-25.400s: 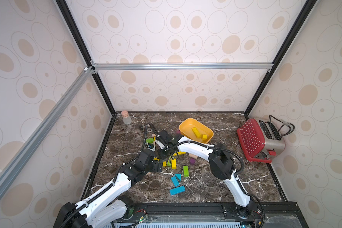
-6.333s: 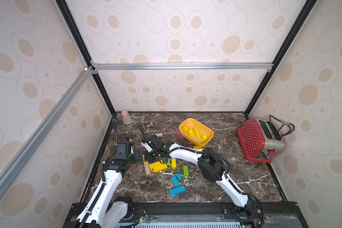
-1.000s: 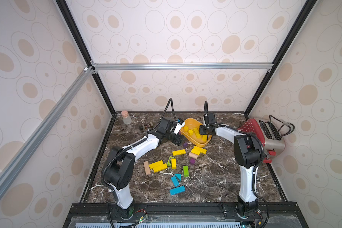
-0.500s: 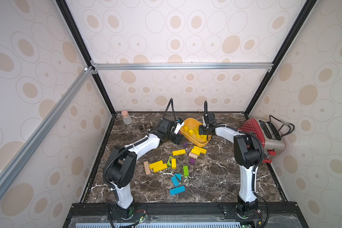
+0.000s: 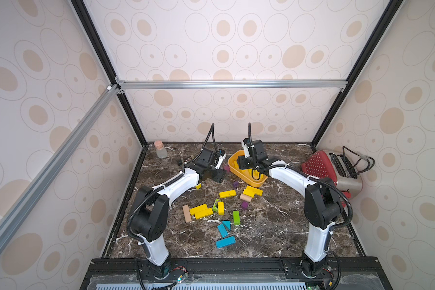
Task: Pick out the yellow building blocks
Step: Place the building block in the storage box.
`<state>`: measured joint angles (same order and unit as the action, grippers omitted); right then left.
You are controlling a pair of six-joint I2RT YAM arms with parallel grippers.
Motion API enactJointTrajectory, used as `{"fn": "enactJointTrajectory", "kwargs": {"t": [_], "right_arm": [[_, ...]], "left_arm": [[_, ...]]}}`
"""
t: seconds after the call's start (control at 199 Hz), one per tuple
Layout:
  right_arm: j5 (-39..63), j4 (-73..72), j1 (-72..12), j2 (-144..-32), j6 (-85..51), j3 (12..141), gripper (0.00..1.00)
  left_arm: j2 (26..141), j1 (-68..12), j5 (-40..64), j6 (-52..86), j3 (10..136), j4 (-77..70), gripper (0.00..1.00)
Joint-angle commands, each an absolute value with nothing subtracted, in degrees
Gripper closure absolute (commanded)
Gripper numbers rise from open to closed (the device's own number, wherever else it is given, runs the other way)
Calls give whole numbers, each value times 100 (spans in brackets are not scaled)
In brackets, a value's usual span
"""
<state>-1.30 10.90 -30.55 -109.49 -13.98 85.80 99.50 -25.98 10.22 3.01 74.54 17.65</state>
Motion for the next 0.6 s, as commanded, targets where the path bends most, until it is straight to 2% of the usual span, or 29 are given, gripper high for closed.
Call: {"fn": "enactJointTrajectory", "kwargs": {"t": [0.0, 0.372, 0.598], "right_arm": [[-23, 947, -3391, -10798, -1370, 8456, 49], [600, 590, -4128, -10854, -1956, 8403, 51], [954, 415, -4368, -11004, -2308, 8278, 54]], "left_arm": [[9732, -2163, 1123, 708, 7406, 2272, 29], [9553, -1897, 52, 540, 6829, 2720, 30], [10054, -1577, 338, 689, 6985, 2819, 37]]}}
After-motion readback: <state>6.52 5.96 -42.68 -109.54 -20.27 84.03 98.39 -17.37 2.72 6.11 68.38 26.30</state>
